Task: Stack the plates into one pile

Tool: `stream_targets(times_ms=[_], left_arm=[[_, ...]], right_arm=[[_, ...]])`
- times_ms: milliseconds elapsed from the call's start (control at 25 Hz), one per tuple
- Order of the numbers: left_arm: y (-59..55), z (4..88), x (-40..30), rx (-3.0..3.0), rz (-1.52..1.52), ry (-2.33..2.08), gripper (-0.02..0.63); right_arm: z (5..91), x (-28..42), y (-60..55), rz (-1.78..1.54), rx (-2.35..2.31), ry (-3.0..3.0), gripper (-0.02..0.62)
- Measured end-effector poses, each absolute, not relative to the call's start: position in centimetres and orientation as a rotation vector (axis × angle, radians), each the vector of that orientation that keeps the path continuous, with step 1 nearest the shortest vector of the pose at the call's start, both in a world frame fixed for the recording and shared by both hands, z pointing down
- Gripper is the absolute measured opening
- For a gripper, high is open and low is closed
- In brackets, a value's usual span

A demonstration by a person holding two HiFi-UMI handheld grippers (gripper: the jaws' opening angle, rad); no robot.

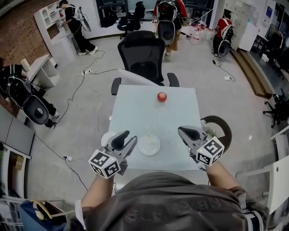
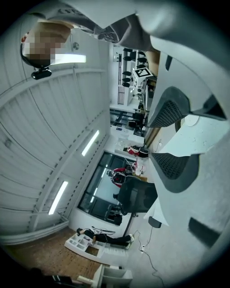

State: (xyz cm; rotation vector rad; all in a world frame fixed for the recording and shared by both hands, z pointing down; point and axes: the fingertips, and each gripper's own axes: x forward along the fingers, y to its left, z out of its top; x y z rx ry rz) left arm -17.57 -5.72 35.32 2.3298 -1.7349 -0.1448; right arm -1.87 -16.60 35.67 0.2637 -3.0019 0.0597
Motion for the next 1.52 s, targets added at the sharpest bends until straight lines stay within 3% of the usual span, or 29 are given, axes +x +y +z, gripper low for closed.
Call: stream_targets(times_ms=[200,520,1080,1520], left_arm=[[-6.4,37.2,-20.0,2.247,-0.134,-1.77,0.166],[-3.9,42.3,-29.2,2.167,-0.067,-1.791,0.166],[0.1,60.4,-43.5,1.745,0.072,-1.838,0.166],[-0.5,70.7,-45.9,1.593,0.054,-1.643,0.167]], right_arm=[[36.8,-2.8,-17.7,0.085,0.236,-3.001,-0.006],[38.4,-11.0,-15.5,0.083,0.216,-2.972,-0.006],[44.8,-23.0,-12.8,0.116,0.002,-2.846,-0.006],[49.6,-24.7,-12.8,0.169,-0.025,-2.767,-0.006]])
